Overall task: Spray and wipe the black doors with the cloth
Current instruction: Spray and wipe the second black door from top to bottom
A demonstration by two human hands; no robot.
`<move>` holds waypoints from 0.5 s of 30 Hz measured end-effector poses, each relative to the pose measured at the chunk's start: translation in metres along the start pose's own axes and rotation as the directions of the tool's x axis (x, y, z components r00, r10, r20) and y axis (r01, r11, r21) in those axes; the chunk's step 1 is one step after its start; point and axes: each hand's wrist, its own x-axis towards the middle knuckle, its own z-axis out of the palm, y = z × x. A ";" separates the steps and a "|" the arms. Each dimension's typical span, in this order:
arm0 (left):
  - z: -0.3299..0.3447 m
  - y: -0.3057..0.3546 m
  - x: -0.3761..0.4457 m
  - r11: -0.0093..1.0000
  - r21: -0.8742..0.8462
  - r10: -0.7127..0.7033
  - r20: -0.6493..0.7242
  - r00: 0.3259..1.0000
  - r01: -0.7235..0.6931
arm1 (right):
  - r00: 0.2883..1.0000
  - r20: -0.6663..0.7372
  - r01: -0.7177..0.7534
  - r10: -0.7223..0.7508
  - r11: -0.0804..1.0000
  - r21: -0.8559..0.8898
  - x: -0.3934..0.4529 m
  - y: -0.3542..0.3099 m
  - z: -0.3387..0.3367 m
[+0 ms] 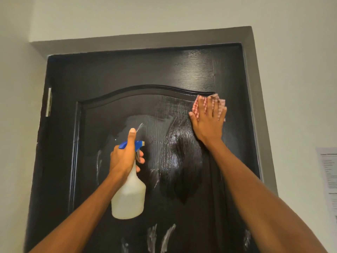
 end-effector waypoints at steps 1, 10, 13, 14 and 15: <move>-0.001 -0.001 -0.001 1.000 0.004 0.003 0.002 1.000 -0.003 | 1.000 -0.010 0.023 -0.023 1.000 -0.002 -0.008 -0.011 0.004; 0.013 0.005 -0.027 0.994 0.097 0.051 0.021 0.998 -0.053 | 0.296 0.283 0.949 -0.912 0.316 0.024 -0.207 0.023 0.048; 0.018 0.013 -0.031 0.993 0.090 0.074 0.061 0.995 -0.079 | 0.391 0.298 0.916 -0.871 0.400 -0.031 -0.180 0.064 0.036; 0.022 0.016 -0.031 0.995 0.073 0.063 0.074 0.995 -0.069 | 0.527 0.268 0.843 -0.807 0.535 -0.048 -0.164 0.077 0.027; 0.026 0.018 -0.031 0.997 0.053 0.047 0.082 0.996 -0.052 | 0.662 0.237 0.741 -0.711 0.670 -0.057 -0.145 0.090 0.019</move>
